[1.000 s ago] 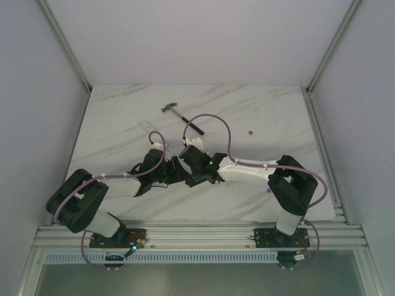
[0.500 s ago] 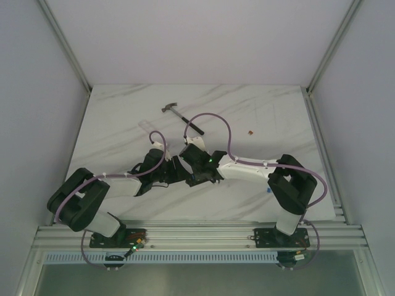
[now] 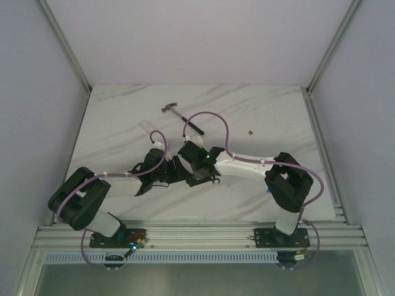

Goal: Snap on the fuse box
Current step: Install the fuse at the fuse box base.

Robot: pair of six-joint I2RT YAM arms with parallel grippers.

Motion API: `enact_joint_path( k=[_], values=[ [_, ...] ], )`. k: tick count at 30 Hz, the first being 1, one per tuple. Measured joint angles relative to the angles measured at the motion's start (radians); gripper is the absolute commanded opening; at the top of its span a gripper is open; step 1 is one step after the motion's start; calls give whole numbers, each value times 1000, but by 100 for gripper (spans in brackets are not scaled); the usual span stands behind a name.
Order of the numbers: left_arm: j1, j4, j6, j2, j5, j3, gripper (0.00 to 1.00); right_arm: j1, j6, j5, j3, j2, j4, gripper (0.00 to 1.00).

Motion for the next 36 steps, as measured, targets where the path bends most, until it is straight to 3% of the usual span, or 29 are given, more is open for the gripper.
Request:
enact_joint_path(
  k=[32,36],
  values=[
    [2,-5,3,8,10,10,51,0,33,-6,56,41,-66,0],
    [2,-14,3,0,5,10,53,-3,53,-16,66,37,-82,16]
  ],
)
